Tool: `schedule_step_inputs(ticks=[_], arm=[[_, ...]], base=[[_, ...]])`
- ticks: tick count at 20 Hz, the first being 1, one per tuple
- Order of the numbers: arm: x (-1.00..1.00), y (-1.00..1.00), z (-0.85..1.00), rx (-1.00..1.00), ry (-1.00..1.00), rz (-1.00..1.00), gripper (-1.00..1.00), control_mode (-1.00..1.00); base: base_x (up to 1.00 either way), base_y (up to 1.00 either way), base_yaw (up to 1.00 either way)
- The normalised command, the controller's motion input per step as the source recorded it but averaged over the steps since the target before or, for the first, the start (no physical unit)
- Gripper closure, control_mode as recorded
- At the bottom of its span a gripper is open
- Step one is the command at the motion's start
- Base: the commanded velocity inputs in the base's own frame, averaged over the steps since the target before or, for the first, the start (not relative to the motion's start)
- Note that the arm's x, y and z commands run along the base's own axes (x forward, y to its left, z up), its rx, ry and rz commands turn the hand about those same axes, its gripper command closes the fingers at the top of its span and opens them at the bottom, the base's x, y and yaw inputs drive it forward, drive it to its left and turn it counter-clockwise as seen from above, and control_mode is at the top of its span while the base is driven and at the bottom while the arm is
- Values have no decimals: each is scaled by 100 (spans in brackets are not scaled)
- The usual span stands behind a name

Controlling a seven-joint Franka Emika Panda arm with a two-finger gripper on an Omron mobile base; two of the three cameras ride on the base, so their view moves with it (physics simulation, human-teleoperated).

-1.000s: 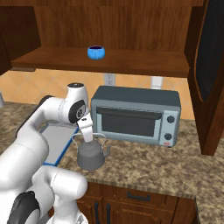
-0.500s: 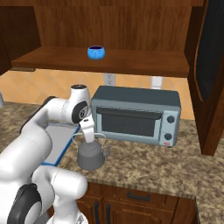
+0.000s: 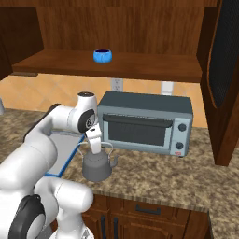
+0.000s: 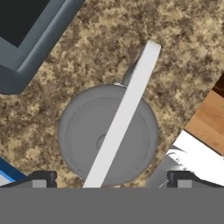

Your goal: Pick the kettle from the counter and place it on the tray. Then pick the mug from the cabinet and place it on the tray. Then close the cabinet doors.

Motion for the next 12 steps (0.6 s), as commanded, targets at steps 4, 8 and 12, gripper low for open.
schedule_step_inputs(ticks=[4,8,12], arm=[[4,0,-17,1,9,0,-100,-100],[4,0,-21,0,12,0,-100,-100],[1,0,-20,0,9,0,100,-100]], base=[[0,0,0],[0,0,0],[0,0,0]])
